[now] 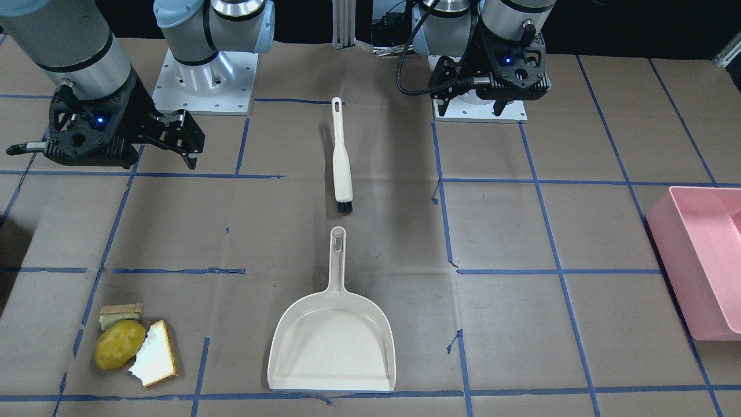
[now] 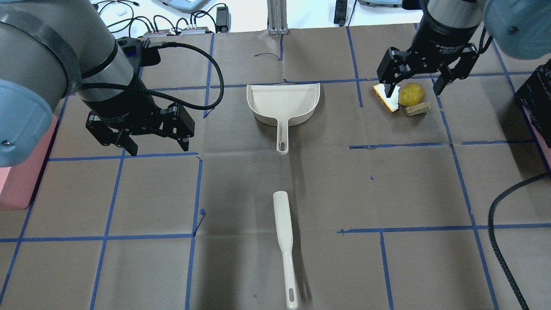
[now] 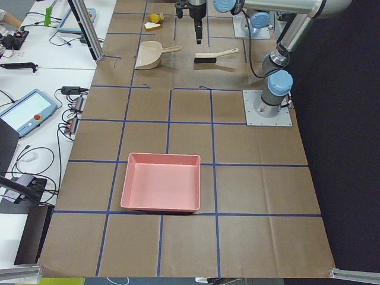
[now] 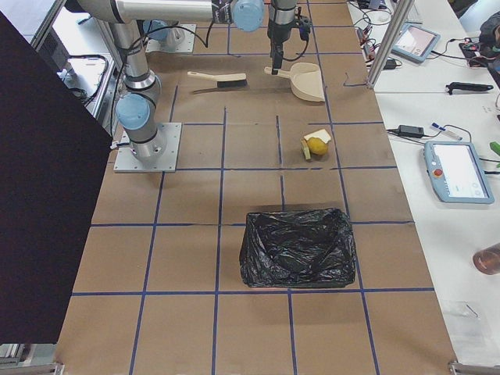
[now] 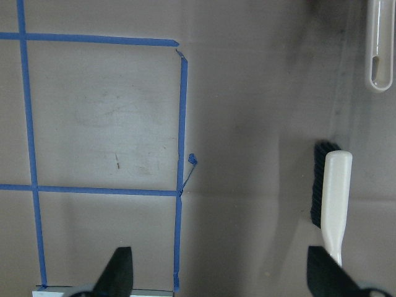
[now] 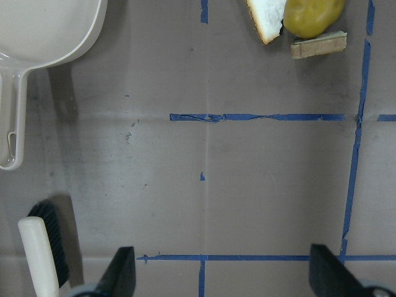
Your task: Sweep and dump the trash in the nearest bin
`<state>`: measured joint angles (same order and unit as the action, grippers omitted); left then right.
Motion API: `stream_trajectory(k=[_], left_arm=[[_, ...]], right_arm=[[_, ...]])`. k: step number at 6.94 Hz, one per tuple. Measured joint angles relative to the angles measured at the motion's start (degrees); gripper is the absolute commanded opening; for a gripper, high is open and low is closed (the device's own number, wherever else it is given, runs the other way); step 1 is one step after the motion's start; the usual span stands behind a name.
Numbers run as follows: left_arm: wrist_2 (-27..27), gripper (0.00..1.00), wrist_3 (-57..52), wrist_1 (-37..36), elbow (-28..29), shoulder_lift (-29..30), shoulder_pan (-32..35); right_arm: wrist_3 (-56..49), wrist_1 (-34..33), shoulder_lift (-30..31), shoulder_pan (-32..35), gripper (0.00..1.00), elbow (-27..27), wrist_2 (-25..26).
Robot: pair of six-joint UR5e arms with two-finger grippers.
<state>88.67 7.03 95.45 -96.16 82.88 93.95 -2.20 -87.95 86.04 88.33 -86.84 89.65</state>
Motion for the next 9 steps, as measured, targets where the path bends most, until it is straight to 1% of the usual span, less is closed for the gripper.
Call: stream_trajectory(k=[6,9], left_arm=[[-0.56,1.00,0.17,-0.03,-0.12,-1.01,0.17],[-0.67,1.00,0.25,0.29,-0.21,-0.55,0.18]], right_arm=[[-0.02,-0.01,0.00,0.00,1.00,0.00,0.00],[-0.09,0.06,0.00,0.00,1.00,0.00,0.04]])
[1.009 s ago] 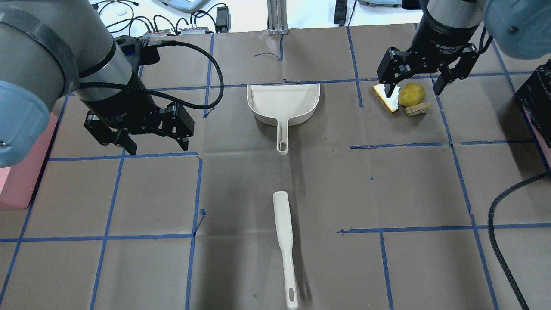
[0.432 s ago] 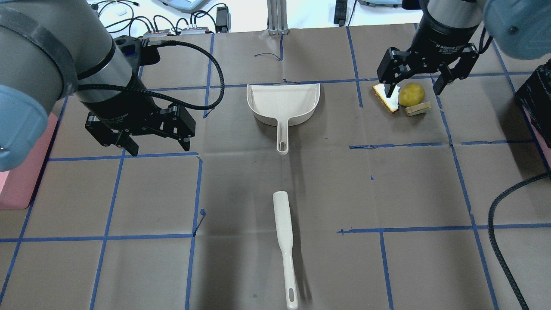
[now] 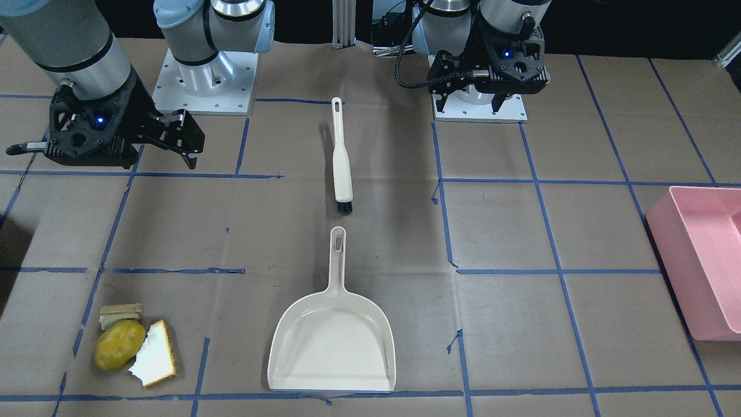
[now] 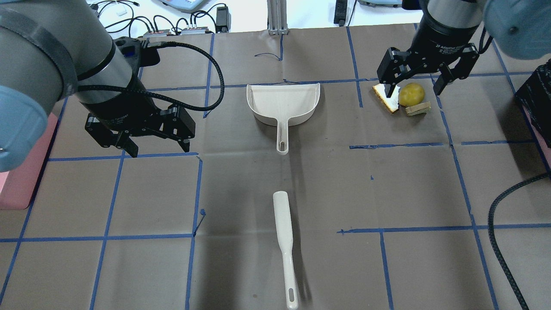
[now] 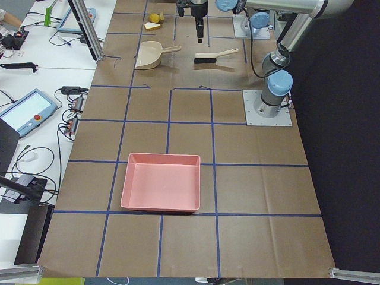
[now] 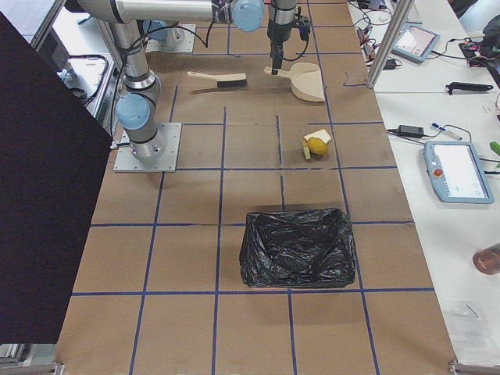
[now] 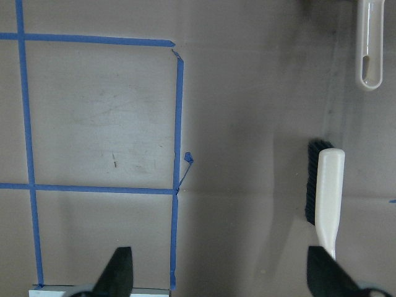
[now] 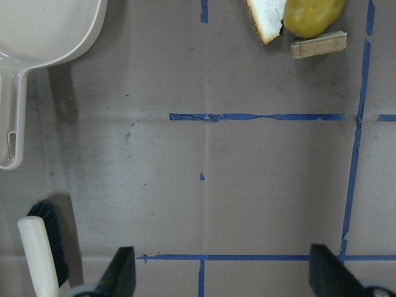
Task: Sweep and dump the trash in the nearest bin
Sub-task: 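Move the left gripper down over the cream brush handle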
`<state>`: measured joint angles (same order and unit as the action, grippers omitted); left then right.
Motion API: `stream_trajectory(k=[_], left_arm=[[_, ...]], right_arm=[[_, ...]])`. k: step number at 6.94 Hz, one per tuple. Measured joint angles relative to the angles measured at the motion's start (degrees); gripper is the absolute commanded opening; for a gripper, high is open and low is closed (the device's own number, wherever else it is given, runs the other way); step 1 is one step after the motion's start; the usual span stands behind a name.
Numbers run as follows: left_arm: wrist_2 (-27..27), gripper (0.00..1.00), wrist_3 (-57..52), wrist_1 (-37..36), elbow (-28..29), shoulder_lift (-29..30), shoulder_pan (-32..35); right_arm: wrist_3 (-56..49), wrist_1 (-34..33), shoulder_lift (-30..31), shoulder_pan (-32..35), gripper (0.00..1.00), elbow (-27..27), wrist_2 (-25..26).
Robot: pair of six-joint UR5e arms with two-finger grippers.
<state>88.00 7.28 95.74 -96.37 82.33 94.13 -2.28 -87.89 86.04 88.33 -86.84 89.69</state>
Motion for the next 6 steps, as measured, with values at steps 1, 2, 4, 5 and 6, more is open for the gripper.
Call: stream_trajectory(k=[1,2,4,5,6], left_arm=[[-0.19,1.00,-0.02,0.00,-0.29,0.47,0.03],[-1.27,1.00,0.27,-0.08,-1.01,0.81,0.16],[-5.44,1.00,2.92,-1.07,-3.21,0.86,2.20],[-6.17,1.00,5.05,-2.04,-4.11,1.03,4.08],[-6.39,1.00,6.33,-3.12,-5.11,1.20,6.22]], right_arm=[[0.00,-0.01,0.00,0.00,1.00,0.00,0.03],[0.00,-0.03,0.00,0.00,1.00,0.00,0.04],[0.00,0.00,-0.01,0.00,1.00,0.00,0.05],[0.00,0.00,-0.05,0.00,1.00,0.00,0.05],[0.00,0.00,-0.07,0.00,1.00,0.00,0.03]])
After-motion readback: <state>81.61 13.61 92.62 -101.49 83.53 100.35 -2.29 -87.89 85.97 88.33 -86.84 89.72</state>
